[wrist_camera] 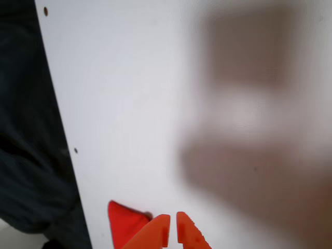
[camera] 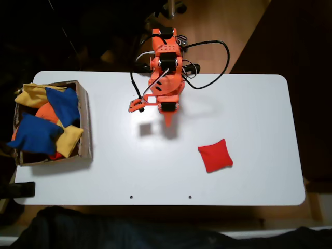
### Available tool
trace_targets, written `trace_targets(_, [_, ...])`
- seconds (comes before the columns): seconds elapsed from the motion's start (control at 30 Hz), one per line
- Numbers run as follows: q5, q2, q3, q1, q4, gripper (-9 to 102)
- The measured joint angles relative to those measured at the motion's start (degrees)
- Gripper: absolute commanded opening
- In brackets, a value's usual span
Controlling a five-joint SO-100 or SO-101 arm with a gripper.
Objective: Grasp a bag and put it in the box.
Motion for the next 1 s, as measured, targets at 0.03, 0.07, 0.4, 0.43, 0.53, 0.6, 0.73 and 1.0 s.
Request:
trace_targets(0.03, [-0.3, -0.9, 0.0, 0.0, -1.1, 0])
trace_targets(0.07, [-0.6, -2.2, -0.4, 0.0, -2.1, 0])
trace_targets(0.4, [-2.4, -18.9, -12.0, -0.3, -11.3, 0])
trace_targets(0.43, [-2.4, -20.2, -13.3, -0.5, -12.0, 0])
trace_targets(0.53, [-2.3, -24.3, -16.7, -1.6, -13.4, 0])
trace_targets(0.6, [-2.3, -27.0, -18.5, -2.3, -14.2, 0])
trace_targets(0.73, [-1.7, -32.9, -22.3, -3.5, -14.5, 0])
trace_targets(1.0, [1.1, -43.3, -31.4, -5.1, -14.6, 0])
